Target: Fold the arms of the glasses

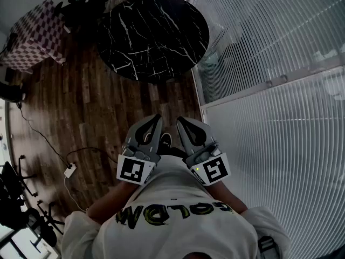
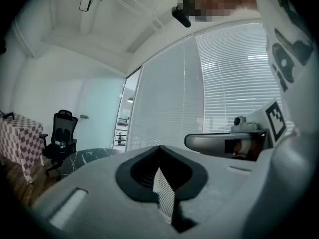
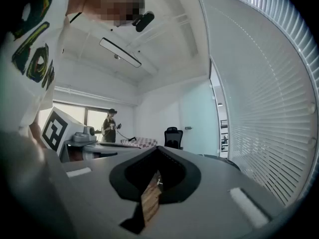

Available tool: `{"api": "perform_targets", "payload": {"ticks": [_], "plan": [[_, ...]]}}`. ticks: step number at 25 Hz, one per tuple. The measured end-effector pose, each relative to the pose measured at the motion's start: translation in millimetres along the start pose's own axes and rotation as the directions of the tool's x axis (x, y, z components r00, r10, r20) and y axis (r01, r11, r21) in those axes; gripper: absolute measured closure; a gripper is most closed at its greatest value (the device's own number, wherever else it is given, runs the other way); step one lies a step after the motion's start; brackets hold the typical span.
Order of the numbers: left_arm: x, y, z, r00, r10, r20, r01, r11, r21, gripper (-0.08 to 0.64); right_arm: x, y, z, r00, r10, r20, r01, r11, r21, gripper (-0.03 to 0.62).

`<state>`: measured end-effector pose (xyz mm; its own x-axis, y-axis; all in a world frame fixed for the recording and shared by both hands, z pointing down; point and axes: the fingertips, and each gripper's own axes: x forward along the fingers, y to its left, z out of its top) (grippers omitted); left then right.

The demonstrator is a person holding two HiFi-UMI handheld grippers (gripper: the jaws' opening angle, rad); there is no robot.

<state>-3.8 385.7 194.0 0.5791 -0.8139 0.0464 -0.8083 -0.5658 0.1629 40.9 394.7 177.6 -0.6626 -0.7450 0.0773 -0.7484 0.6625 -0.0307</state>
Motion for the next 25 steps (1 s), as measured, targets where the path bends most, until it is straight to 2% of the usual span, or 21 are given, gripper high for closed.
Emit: {"api": "perform_targets", "payload": {"ticks": [14, 17, 21, 25], "plan": [[26.7, -6.8, -14.6, 0.999, 0.015, -0.041, -0.015, 1.000, -0.016, 0.558, 1.9, -35.1, -11.3, 1.000, -0.005, -0.015, 0.005, 0.999, 0.034, 0.589], [32.7, 5.1, -19.3, 0.998, 0.023, -0.063, -0.024, 1.000, -0.013, 0.558, 13.1, -41.0, -15.2, 1.000, 0.007, -0.021, -0.006, 0.999, 0.051, 0.590], [51.0, 29.9, -17.8, 0.998, 0.043, -0.049, -0.044, 0.998, -0.035, 0.558, 37.3, -53.7, -23.1, 0.999, 0.007, -0.036, -0.006, 0.999, 0.050, 0.589], [75.0, 59.5, -27.0, 0.996, 0.026, -0.081, -0.028, 0.999, -0.026, 0.558, 71.7, -68.7, -25.4, 0.999, 0.007, -0.052, -0.005, 0.999, 0.044, 0.589]]}}
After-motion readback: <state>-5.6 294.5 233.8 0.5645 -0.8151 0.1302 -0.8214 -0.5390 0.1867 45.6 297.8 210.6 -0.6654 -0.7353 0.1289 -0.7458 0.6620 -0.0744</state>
